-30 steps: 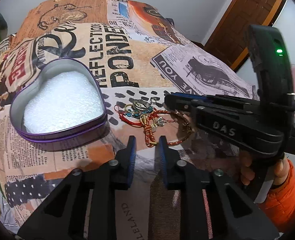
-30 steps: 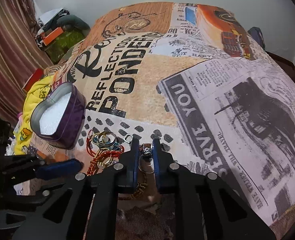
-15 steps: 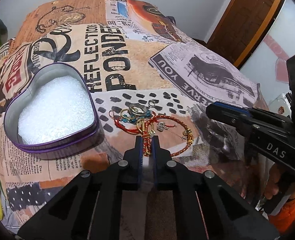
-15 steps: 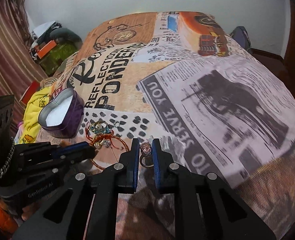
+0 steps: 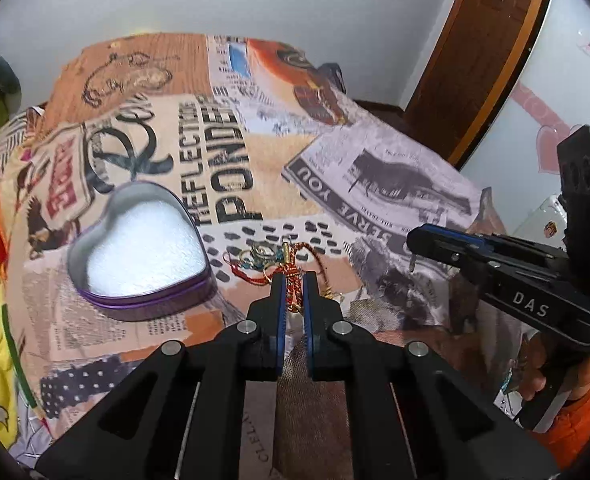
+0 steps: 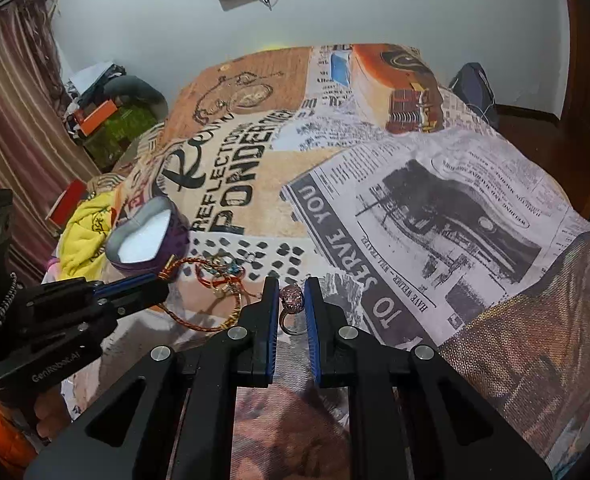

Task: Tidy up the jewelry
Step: 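Grasp the red beaded bracelet with the left tool while the right tool grasps a pink-stone ring, then carry both items over the heart tin and open both tools to drop them, then lift both open tools out of the tin toward the remaining jewelry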

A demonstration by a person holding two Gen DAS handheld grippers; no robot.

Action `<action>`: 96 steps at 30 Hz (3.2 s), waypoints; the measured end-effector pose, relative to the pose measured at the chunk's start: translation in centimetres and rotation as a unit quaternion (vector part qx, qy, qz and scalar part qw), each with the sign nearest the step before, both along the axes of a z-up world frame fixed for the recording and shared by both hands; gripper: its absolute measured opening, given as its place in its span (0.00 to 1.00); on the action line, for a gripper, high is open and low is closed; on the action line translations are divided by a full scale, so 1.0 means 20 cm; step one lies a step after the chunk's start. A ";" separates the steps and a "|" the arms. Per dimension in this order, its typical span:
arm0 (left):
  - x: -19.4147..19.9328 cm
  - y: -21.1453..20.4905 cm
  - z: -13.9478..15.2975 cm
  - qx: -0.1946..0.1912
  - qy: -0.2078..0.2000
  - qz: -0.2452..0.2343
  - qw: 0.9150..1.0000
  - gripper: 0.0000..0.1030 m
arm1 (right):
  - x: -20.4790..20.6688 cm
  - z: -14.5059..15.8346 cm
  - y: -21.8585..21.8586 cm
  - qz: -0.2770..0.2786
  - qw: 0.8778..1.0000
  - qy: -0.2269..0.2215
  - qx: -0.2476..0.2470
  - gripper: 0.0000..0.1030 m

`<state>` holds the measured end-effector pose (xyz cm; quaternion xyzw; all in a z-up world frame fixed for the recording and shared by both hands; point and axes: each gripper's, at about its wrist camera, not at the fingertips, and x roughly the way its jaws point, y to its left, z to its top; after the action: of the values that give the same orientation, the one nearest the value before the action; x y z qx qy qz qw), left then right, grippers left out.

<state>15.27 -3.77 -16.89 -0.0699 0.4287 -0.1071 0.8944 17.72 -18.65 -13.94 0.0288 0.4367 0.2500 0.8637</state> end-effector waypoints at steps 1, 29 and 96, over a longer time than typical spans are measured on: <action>-0.01 0.01 0.02 0.000 -0.005 0.001 1.000 0.06 | -0.01 0.01 0.00 0.000 1.000 -0.001 0.001 0.11; -0.08 0.42 0.26 0.018 -0.089 0.075 0.993 0.06 | -0.02 0.19 0.37 0.058 0.997 -0.049 0.031 0.11; -0.11 0.44 0.16 0.061 -0.039 0.081 0.994 0.44 | -0.02 0.17 0.39 0.052 0.996 -0.063 -0.037 0.46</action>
<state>13.16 5.02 -13.73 -0.0450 0.3918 -0.0106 0.9189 17.37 -10.82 -10.59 -0.0416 0.3911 0.2800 0.8757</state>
